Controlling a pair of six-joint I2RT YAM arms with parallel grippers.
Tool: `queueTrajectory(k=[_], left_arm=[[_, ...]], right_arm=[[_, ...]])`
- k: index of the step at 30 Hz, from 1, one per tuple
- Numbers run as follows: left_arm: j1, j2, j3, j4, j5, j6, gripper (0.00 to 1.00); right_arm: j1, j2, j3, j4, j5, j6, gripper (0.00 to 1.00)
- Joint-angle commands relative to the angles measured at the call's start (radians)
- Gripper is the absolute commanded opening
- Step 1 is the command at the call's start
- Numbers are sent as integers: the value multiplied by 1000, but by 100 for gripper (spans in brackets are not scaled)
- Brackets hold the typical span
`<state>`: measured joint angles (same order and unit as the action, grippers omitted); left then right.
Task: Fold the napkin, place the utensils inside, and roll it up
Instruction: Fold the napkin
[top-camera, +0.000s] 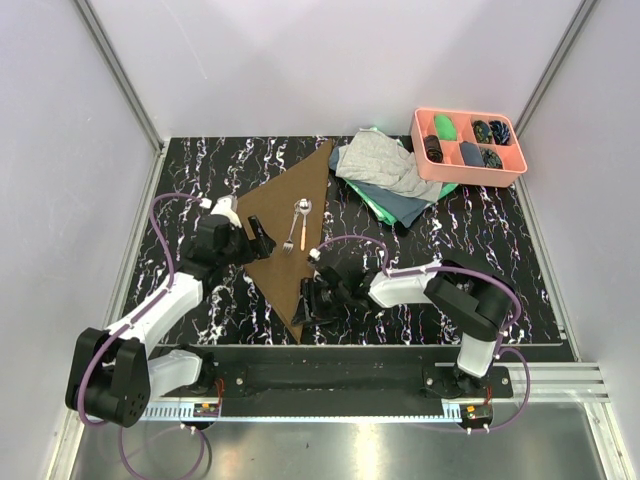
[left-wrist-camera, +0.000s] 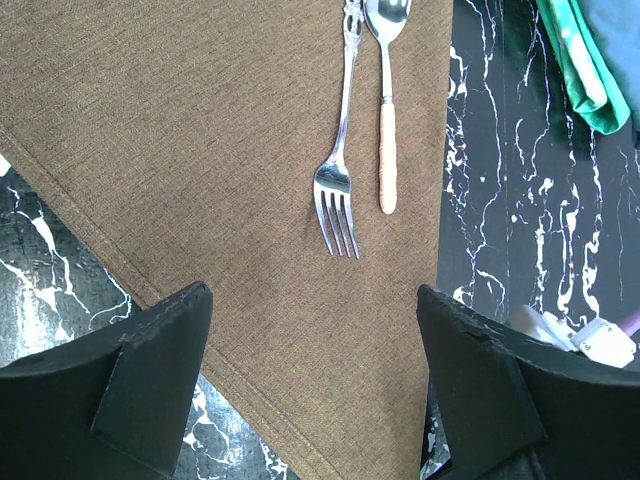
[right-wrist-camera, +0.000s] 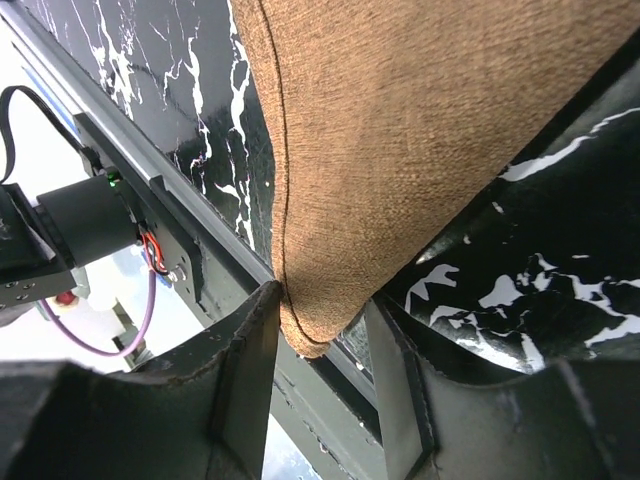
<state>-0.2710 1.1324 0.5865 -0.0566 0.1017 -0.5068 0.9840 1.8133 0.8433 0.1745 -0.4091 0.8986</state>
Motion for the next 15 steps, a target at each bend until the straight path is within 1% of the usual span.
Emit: queueTrajectory(k=[1, 6, 7, 10, 15], left_arm=[[9, -33, -5, 54, 27, -6, 86], [10, -36, -10, 52, 16, -4, 87], [12, -37, -10, 54, 18, -3, 87], [12, -33, -11, 54, 21, -4, 87], [12, -28, -11, 74, 26, -6, 87]], right_arm=[[35, -5, 7, -144, 102, -18, 48], [48, -20, 5, -168, 130, -18, 47], [50, -22, 8, -205, 135, -20, 47], [64, -28, 17, -234, 158, -20, 47], [71, -19, 30, -244, 162, -21, 46]])
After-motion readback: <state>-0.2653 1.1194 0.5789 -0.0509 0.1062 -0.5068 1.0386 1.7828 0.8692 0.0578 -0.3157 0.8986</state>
